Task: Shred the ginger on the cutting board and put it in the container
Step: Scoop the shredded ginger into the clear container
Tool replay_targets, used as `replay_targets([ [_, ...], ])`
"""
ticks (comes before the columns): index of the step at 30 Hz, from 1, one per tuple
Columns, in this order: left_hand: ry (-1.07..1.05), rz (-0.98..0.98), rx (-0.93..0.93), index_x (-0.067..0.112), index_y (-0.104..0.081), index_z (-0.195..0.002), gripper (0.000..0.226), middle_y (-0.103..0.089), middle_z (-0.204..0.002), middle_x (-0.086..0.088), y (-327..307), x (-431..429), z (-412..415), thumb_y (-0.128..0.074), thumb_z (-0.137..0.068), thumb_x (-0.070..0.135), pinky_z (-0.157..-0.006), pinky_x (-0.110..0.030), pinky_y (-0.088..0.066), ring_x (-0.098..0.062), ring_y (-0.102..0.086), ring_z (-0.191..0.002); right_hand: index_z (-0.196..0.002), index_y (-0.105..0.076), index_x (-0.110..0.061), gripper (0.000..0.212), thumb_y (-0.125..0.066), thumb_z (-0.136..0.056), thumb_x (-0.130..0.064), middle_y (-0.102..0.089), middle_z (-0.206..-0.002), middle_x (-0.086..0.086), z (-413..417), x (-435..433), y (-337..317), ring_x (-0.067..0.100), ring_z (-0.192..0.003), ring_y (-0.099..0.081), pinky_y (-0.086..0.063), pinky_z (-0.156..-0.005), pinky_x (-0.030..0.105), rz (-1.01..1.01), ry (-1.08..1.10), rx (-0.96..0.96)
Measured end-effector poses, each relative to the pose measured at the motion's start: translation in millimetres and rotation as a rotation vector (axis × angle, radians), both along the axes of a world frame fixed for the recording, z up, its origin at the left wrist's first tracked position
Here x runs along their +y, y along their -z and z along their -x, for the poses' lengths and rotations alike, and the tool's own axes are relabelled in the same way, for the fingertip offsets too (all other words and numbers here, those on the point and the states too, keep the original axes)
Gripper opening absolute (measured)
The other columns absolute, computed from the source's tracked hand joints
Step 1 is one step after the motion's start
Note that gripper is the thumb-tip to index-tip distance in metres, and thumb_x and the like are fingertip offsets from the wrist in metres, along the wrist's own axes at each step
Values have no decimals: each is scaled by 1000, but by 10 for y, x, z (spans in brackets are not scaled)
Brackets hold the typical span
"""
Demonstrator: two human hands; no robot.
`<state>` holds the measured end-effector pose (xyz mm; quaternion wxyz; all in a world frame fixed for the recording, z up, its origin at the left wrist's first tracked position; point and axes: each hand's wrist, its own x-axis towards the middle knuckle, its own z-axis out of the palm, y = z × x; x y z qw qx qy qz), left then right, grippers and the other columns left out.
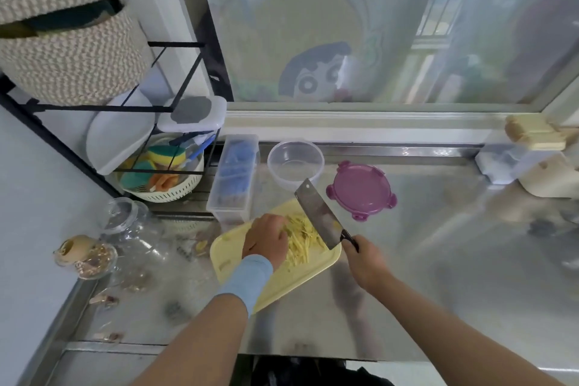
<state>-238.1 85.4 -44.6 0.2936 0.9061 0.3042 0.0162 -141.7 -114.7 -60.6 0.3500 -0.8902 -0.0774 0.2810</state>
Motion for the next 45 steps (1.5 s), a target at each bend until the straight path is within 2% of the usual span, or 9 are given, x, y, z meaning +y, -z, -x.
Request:
replay_targets([
  [3, 109, -48, 123, 26, -55, -127, 34, -50, -134, 6, 117, -74, -270, -43, -96, 19, -104, -30, -32, -18, -42, -124, -83, -53, -18, 30, -46, -102, -40, -62, -78, 4, -39, -37, 171, 26, -76, -61, -49, -69, 39, 31, 68, 16],
  [7, 234, -134, 132, 25, -47, -138, 42, -43, -144, 5, 296, -113, -604, -42, -97, 17, -110, -29, -27, -18, -37, -132, -85, -53, -18, 32, -44, -103, -43, -62, -80, 3, -129, -92, 260, 28, -80, -61, -48, -68, 37, 55, 114, -26],
  [13, 735, -396, 359, 22, -8, -155, 58, 4, -163, 4, 616, -149, -941, -31, -103, 31, -121, -38, -2, -18, 4, -149, -101, -54, -21, 25, -41, -104, -42, -64, -93, 3, -280, -180, 292, 30, -89, -60, -48, -75, 39, 90, 132, -126],
  [16, 805, -404, 372, 25, -18, -153, 52, -7, -161, 5, 651, -133, -941, -31, -103, 30, -120, -37, -6, -18, -4, -148, -100, -53, -24, 22, -42, -104, -43, -62, -88, -2, -316, -188, 285, 24, -81, -61, -50, -71, 39, 118, 62, -168],
  [19, 778, -436, 267, 27, -33, -147, 46, -30, -151, 6, 622, -54, -813, -36, -101, 30, -118, -35, -15, -18, -22, -140, -102, -55, -27, 21, -43, -104, -44, -60, -87, -7, -294, -159, 252, 15, -76, -59, -51, -65, 35, 169, -22, -217],
  [25, 738, -418, 213, 33, -41, -142, 44, -37, -145, 12, 624, 102, -584, -41, -98, 38, -117, -33, -14, -15, -25, -137, -106, -55, -23, 26, -40, -104, -44, -57, -101, -5, -204, -6, 181, 21, -87, -60, -49, -73, 35, 254, -122, -258],
  [32, 439, -235, 206, 34, -15, -153, 70, -2, -162, 9, 705, 122, -292, -50, -94, 50, -120, -34, -7, -17, 0, -149, -109, -55, -19, 24, -42, -105, -38, -58, -104, -3, -11, 103, 215, 24, -91, -61, -48, -74, 35, 281, -181, -265],
  [39, 49, -57, 109, 20, -20, -152, 70, -17, -160, -2, 723, 55, -53, -51, -95, 44, -119, -36, -15, -21, -15, -146, -110, -54, -19, 23, -40, -106, -38, -57, -104, -2, 205, 179, 185, 25, -92, -61, -43, -70, 34, 247, -158, -243],
  [45, 89, -14, 264, 22, 6, -155, 90, 10, -162, 1, 766, -3, -4, -47, -92, 59, -121, -36, 0, -20, 7, -149, -103, -54, -21, 24, -39, -105, -40, -58, -95, -2, 79, 127, 206, 27, -93, -60, -40, -70, 33, 241, -76, -141],
])
